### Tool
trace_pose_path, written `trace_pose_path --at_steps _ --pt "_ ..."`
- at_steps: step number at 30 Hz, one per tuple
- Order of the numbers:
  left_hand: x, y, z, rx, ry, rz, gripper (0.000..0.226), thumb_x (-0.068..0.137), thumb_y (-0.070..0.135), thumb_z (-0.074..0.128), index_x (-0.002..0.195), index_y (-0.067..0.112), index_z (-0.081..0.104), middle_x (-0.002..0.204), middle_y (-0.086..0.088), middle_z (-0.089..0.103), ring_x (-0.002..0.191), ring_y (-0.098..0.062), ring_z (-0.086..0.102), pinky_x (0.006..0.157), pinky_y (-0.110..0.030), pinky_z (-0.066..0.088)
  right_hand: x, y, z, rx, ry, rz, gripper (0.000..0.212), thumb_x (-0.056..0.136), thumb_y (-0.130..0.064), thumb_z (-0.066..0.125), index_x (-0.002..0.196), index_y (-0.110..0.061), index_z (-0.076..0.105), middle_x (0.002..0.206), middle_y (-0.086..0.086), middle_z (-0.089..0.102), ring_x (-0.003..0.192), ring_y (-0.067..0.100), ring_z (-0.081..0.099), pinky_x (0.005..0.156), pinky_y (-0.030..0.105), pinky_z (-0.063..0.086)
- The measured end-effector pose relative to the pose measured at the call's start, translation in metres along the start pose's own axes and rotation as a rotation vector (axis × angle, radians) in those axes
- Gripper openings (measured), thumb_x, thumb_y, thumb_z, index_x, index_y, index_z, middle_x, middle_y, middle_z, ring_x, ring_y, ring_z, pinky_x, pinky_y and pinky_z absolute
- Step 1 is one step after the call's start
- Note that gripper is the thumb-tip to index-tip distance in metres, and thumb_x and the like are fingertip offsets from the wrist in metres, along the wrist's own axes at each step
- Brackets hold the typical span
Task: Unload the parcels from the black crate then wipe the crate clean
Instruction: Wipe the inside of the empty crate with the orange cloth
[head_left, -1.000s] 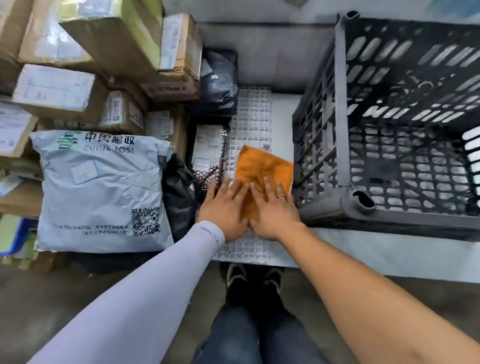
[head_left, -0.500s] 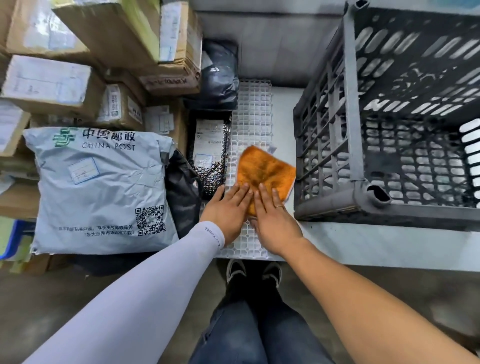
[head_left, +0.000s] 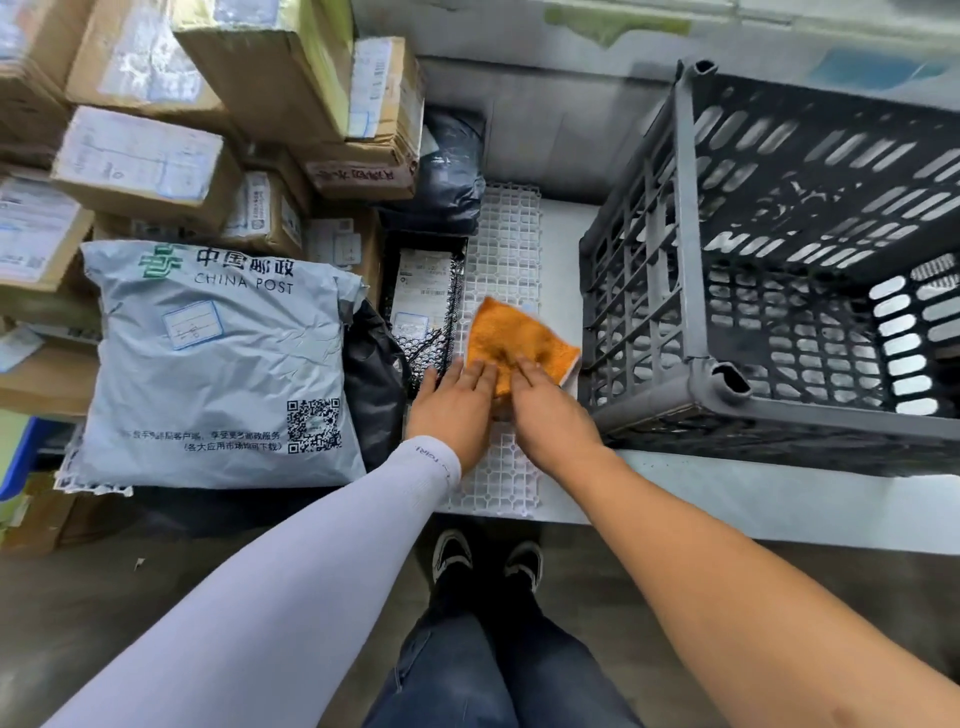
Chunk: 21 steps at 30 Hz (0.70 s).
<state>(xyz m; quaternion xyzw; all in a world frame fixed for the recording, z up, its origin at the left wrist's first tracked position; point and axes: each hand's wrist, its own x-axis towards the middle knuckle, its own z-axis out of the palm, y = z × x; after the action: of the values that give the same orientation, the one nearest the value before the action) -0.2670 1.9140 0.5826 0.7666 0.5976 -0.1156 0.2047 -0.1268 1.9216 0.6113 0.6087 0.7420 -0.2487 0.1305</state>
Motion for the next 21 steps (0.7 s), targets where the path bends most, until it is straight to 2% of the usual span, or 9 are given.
trace_pose_path --at_steps 4,8,15,18,21 --pt "0.004 -0.004 -0.047 -0.061 0.134 0.005 0.075 0.100 0.009 0.051 0.165 0.019 0.014 0.171 -0.003 0.022 0.158 -0.027 0.017 0.128 -0.049 0.015 -0.005 -0.014 -0.037 0.057 0.080 0.005 0.071 0.099 0.000 0.045 0.163 -0.006 0.015 0.172 0.007 0.009 0.151 0.034 0.032 0.116 0.048 0.038" --pt "0.006 -0.010 -0.102 -0.028 0.287 0.031 0.073 0.101 0.004 0.042 0.165 0.019 0.010 0.172 -0.002 0.018 0.159 -0.027 0.012 0.128 -0.050 0.012 -0.011 -0.029 -0.080 0.061 0.236 -0.037 0.067 0.101 0.000 0.039 0.163 -0.004 0.013 0.172 0.010 0.010 0.155 0.032 0.022 0.119 0.046 0.032" --pt "0.005 -0.002 -0.191 0.017 0.588 0.046 0.064 0.104 0.015 0.040 0.164 0.021 0.019 0.169 -0.001 0.029 0.157 -0.027 0.022 0.126 -0.054 0.014 -0.012 -0.032 -0.171 0.007 0.561 -0.120 0.056 0.106 -0.005 0.029 0.161 0.000 0.020 0.170 0.017 0.015 0.157 0.029 0.018 0.123 0.046 0.031" --pt "0.005 0.020 -0.218 -0.001 0.657 0.051 0.065 0.104 0.013 0.038 0.165 0.022 0.017 0.170 0.000 0.026 0.158 -0.026 0.019 0.128 -0.054 0.011 -0.026 -0.019 -0.205 -0.052 0.657 -0.137 0.056 0.106 -0.006 0.034 0.161 0.000 0.022 0.170 0.016 0.016 0.156 0.028 0.020 0.122 0.042 0.029" --pt "0.009 0.051 -0.235 -0.025 0.697 0.073 0.064 0.104 0.014 0.037 0.165 0.023 0.018 0.170 0.002 0.025 0.158 -0.025 0.018 0.128 -0.054 0.009 -0.037 0.009 -0.226 -0.112 0.697 -0.132 0.059 0.104 0.000 0.036 0.161 0.001 0.020 0.170 0.016 0.014 0.158 0.025 0.014 0.126 0.039 0.025"
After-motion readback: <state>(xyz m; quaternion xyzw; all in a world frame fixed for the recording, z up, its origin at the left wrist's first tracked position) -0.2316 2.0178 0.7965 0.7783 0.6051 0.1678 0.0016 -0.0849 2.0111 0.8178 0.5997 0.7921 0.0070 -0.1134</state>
